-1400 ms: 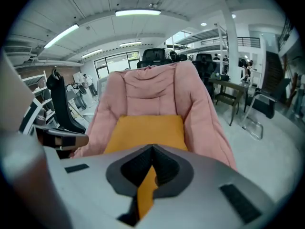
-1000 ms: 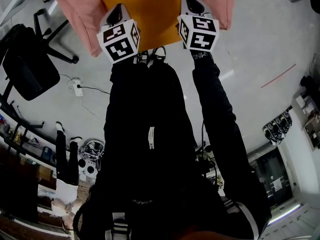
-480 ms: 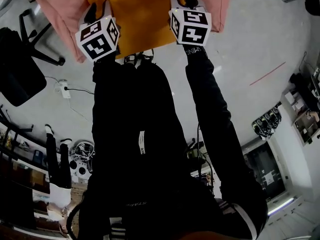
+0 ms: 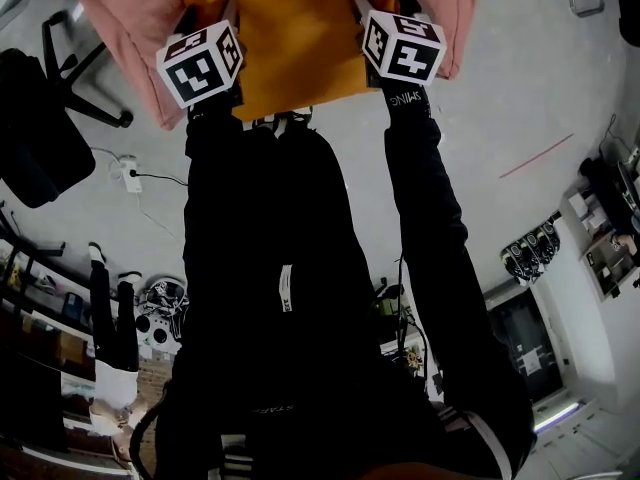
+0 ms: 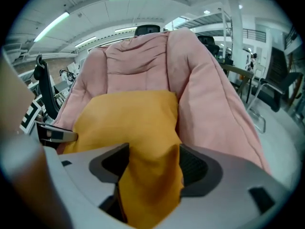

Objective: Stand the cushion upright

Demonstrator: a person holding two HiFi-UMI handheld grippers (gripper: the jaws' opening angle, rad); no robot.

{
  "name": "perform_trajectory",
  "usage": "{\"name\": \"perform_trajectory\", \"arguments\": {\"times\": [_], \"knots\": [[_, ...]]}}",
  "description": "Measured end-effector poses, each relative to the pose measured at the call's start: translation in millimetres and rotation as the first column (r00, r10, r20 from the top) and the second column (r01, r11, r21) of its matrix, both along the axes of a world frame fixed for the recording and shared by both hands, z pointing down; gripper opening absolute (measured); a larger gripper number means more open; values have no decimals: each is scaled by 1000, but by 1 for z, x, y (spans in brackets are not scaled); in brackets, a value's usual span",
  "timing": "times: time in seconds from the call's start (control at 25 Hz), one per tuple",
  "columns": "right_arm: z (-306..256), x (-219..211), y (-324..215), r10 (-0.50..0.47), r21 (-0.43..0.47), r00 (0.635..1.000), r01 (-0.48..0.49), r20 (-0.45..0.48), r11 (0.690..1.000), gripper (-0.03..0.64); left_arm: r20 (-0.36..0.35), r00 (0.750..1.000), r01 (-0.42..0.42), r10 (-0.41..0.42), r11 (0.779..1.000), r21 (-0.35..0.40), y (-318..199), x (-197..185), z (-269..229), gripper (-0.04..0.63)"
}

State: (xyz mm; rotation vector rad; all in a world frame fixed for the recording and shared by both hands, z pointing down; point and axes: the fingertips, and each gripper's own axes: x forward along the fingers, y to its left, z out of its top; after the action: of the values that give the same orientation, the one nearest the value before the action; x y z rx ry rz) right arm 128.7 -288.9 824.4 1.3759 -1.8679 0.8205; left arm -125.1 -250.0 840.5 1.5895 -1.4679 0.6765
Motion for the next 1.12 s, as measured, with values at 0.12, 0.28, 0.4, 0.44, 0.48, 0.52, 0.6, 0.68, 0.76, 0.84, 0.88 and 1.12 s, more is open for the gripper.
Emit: {"name": "perform_trajectory", "arguments": {"times": [0.12,0.28,0.4,0.44,0.48,0.52,0.6,0.68,0.76,0.84,0.88,1.12], "knots": [[8,2,0,26,-40,998,-23,53,999,324,-1,1000,-7,7,1000,-19,-2,5,5,258],[17,-6,1,13,-92,996,-5,84,996,258,10,1000,-20,20,1000,-23,-2,11,7,201],[22,-12,2,7,-109,996,2,89,994,203,30,999,-30,31,999,-30,-3,13,9,137],[22,-13,2,6,-107,996,4,89,994,179,37,999,-36,37,999,-31,-3,13,9,120],[22,-14,3,5,-102,996,4,89,995,157,46,998,-44,46,999,-30,-3,14,9,99],[21,-15,3,5,-96,996,4,89,995,141,56,997,-53,55,998,-27,-3,14,8,82],[17,-18,5,3,-79,997,4,83,997,101,65,996,-59,60,998,-15,-2,14,5,54],[11,-21,7,-9,-50,998,13,62,999,63,70,996,-50,50,999,-4,0,14,0,34],[4,-23,9,-11,-21,999,12,47,1000,41,80,996,-44,44,999,1,1,14,-6,23],[-4,-19,11,5,1,999,-5,37,1000,30,80,996,-39,38,999,9,2,18,-15,16],[-9,-17,13,15,9,999,-15,35,1000,28,78,996,-37,35,999,16,4,20,-22,14],[-61,-14,23,51,96,998,-54,38,994,26,80,997,-17,10,996,83,15,22,-68,12]]}}
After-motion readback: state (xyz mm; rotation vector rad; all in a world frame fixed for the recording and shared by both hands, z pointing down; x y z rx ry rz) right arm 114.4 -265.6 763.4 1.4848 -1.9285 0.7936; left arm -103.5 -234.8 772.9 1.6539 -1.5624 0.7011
